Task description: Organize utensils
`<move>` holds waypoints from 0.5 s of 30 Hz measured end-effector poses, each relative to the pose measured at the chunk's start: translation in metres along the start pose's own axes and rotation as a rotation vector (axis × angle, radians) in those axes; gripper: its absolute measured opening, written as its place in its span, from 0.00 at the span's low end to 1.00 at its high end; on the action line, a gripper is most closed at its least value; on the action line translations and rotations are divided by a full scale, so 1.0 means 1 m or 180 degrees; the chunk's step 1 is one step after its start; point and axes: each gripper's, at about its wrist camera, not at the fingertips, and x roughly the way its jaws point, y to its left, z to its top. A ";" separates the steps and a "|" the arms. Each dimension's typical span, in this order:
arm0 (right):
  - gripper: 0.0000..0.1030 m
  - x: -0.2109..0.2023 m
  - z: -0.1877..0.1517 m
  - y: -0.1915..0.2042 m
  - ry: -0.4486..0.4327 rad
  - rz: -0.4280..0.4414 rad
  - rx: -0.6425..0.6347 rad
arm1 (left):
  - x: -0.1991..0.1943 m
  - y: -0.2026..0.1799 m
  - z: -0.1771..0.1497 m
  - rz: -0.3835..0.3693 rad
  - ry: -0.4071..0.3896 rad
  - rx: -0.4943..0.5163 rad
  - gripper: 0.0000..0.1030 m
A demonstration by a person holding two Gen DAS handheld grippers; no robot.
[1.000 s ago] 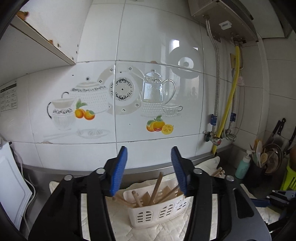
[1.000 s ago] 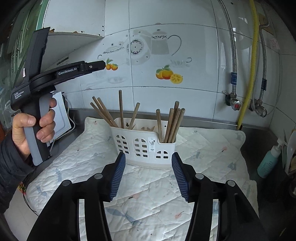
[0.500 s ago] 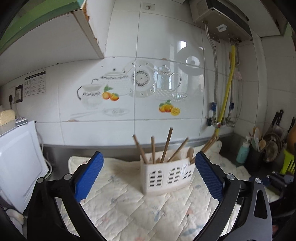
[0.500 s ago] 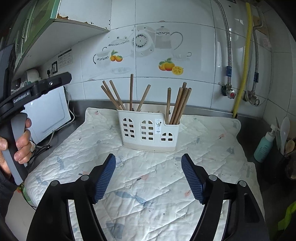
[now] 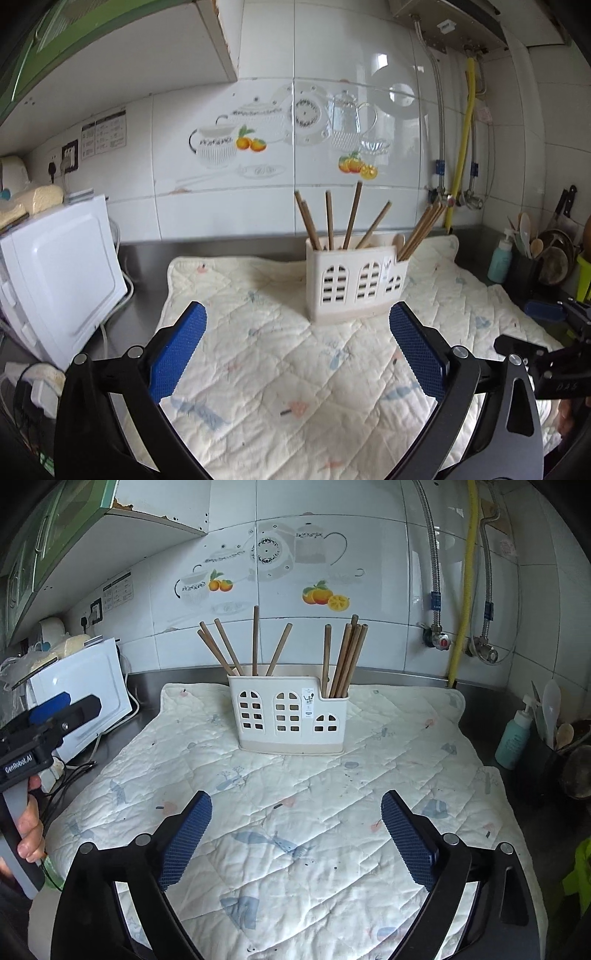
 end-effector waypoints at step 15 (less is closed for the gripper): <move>0.90 -0.004 -0.021 -0.007 0.0099 -0.0144 0.0071 | 0.002 -0.001 -0.034 0.0002 0.0346 0.0077 0.95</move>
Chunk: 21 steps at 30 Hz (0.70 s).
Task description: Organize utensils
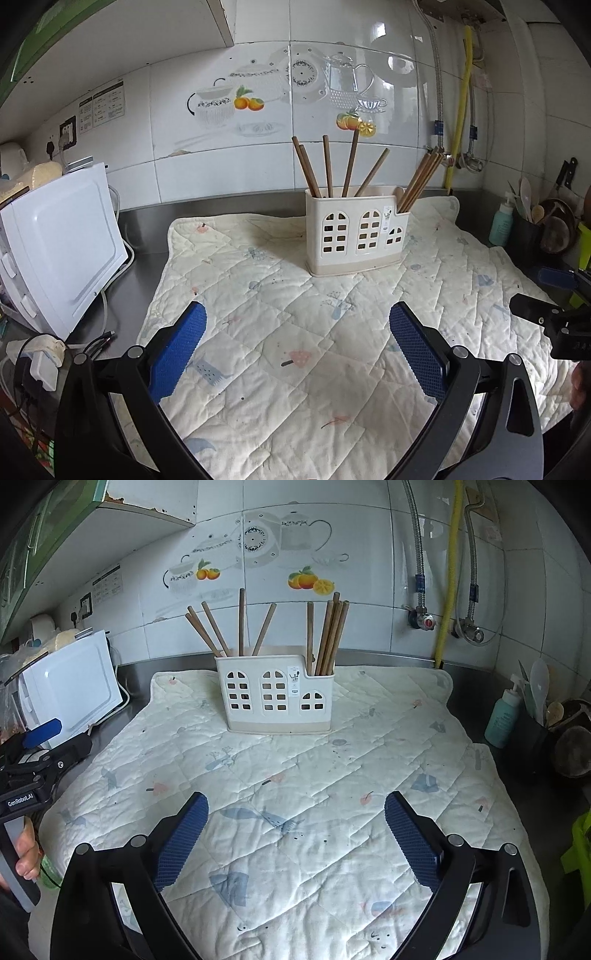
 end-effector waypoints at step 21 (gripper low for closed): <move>0.91 0.004 -0.004 -0.001 0.0058 -0.0028 0.0028 | 0.006 -0.009 -0.010 -0.0031 0.0112 0.0056 0.95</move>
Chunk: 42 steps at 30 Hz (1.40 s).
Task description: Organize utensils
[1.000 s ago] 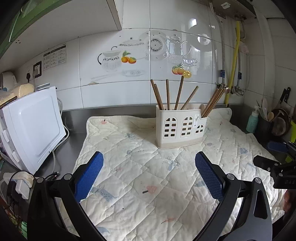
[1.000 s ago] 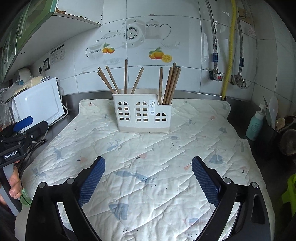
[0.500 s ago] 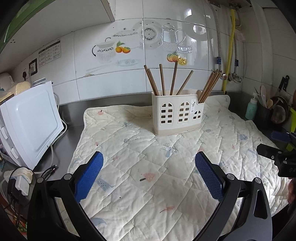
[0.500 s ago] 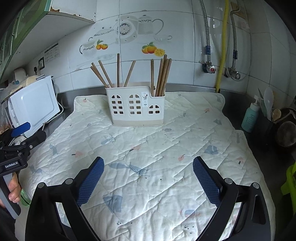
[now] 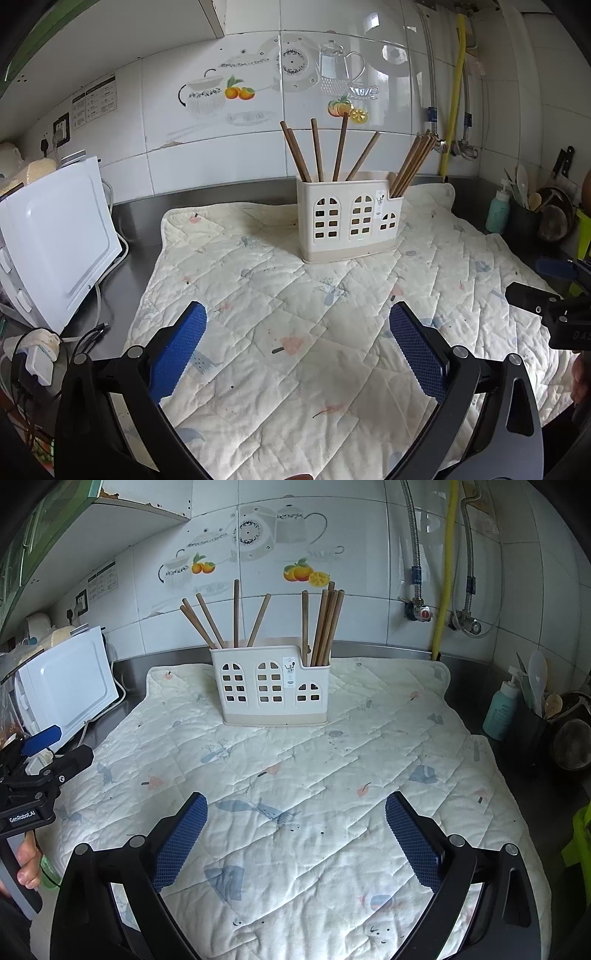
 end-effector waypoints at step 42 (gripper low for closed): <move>0.93 -0.013 0.000 0.005 -0.0304 0.0024 -0.0031 | -0.003 0.003 -0.002 -0.0060 -0.0082 -0.0202 0.95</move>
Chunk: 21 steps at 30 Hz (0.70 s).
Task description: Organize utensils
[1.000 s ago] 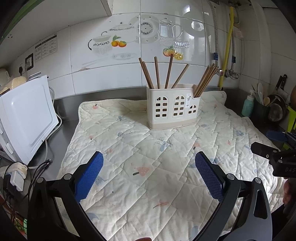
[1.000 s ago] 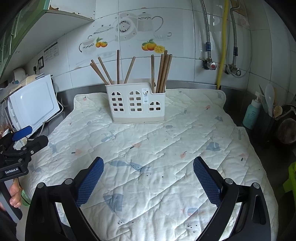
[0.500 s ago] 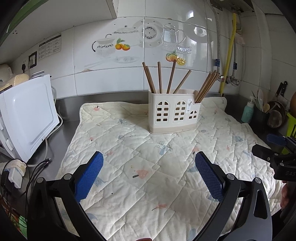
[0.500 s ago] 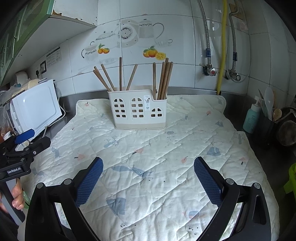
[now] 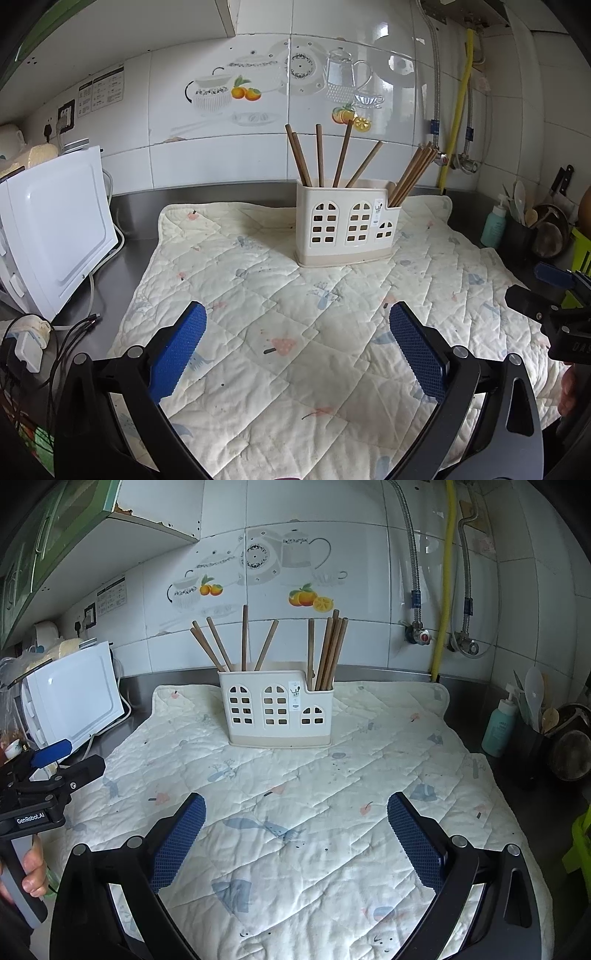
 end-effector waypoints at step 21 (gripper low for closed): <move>0.93 -0.002 -0.002 -0.002 -0.0018 0.0013 0.0013 | -0.001 -0.007 0.002 -0.0064 -0.0011 0.0047 0.95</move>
